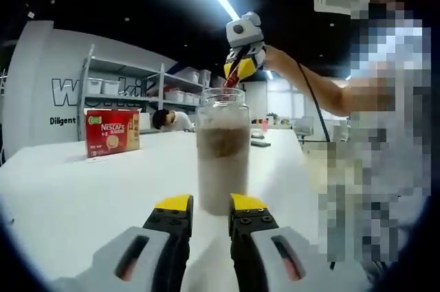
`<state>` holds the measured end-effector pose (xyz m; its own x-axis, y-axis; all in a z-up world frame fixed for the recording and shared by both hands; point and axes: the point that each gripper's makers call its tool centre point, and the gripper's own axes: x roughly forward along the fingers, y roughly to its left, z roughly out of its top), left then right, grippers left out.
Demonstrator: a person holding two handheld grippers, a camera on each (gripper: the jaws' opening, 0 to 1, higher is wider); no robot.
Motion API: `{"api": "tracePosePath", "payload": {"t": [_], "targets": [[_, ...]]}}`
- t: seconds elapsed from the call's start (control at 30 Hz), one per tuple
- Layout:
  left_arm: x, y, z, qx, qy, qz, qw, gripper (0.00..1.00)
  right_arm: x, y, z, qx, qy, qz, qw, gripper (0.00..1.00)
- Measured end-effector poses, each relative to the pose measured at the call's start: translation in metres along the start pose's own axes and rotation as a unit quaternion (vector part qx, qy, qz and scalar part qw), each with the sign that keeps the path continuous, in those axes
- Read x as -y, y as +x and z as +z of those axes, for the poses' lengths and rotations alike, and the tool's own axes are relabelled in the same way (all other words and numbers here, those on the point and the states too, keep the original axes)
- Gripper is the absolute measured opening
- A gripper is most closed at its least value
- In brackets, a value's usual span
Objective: Tear open the coffee pouch, take out the coffee, and pour the coffee from the pouch into the cup
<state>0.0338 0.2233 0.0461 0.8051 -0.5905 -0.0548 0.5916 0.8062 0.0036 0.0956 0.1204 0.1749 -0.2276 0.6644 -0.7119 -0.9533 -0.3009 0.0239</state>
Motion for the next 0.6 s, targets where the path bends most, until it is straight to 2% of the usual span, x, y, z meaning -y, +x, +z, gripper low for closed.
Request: {"api": "tracePosePath", "payload": {"t": [0.43,0.6], "targets": [[0.0002,-0.0002,-0.0002,-0.001,0.001,0.000,1.0000,0.23,-0.0004,-0.0036,-0.0016,0.061,0.022,0.013,0.9978,0.10],[0.0001,-0.0001,-0.0006,-0.001,0.001,0.001,1.0000,0.23,0.0020,-0.0063,-0.0020,0.075,0.026,0.015,0.9968,0.10]]}}
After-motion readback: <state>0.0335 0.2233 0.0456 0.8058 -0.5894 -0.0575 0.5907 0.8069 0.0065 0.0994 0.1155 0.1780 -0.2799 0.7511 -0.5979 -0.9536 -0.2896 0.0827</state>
